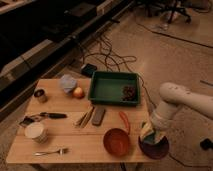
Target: Wipe purple bowl with sponge
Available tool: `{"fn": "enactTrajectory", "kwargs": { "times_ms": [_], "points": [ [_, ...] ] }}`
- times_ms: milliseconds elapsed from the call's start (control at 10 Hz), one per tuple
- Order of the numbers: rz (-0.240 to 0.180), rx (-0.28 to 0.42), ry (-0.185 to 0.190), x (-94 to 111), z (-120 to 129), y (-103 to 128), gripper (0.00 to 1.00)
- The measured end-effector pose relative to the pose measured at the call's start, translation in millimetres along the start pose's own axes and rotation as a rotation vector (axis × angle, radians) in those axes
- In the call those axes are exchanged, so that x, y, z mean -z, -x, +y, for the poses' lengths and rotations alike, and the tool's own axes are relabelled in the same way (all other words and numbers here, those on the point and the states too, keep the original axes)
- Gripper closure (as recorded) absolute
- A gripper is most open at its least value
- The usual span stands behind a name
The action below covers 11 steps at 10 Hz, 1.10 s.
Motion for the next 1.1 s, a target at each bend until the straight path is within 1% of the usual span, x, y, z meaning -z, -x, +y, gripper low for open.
{"fn": "enactTrajectory", "kwargs": {
  "times_ms": [200, 300, 400, 700, 800, 1100],
  "points": [
    [0.004, 0.020, -0.001, -2, 8, -3, 1.00],
    [0.016, 0.049, -0.003, -6, 20, -10, 1.00],
    [0.022, 0.066, -0.007, -9, 26, -15, 1.00],
    [0.034, 0.090, -0.033, -16, 37, -33, 1.00],
    [0.040, 0.092, -0.036, -20, 38, -41, 1.00],
    [0.050, 0.065, -0.028, -29, 21, -65, 1.00]
  ]
}}
